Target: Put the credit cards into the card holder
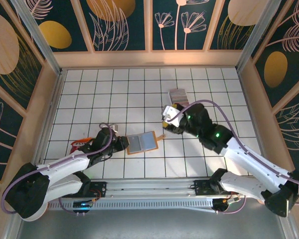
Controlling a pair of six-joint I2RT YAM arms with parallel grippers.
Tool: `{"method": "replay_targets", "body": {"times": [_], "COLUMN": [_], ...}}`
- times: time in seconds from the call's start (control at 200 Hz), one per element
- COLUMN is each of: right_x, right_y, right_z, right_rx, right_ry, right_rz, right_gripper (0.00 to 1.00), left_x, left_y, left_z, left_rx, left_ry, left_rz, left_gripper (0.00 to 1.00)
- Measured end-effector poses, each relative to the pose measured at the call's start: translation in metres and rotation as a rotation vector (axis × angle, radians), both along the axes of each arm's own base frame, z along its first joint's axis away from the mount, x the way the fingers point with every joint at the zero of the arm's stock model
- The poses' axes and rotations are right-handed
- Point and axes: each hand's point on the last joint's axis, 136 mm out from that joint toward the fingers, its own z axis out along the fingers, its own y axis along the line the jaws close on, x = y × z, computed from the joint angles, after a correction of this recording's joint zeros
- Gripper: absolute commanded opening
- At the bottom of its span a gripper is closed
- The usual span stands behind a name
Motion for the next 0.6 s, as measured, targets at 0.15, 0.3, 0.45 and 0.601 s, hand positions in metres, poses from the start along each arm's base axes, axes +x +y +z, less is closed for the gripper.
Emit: {"method": "replay_targets", "body": {"times": [0.15, 0.3, 0.45, 0.601], "right_x": [0.044, 0.058, 0.072, 0.089], "right_y": [-0.073, -0.119, -0.113, -0.107], "right_z": [-0.056, -0.112, -0.133, -0.149], "right_rx": [-0.329, -0.548, -0.613, -0.642], "right_ry": [-0.018, 0.037, 0.019, 0.012], "right_rz": [-0.047, -0.021, 0.069, 0.107], "right_gripper": [0.78, 0.82, 0.82, 0.80], "left_x": [0.000, -0.001, -0.002, -0.001], "left_y": [0.000, -0.001, -0.002, -0.004], "left_z": [0.000, 0.000, 0.001, 0.016], "left_rx": [0.002, 0.004, 0.009, -0.019], "left_ry": [0.000, -0.003, -0.016, -0.069], "left_rz": [-0.004, -0.019, -0.040, -0.051], "left_gripper": [0.39, 0.46, 0.48, 0.52]}}
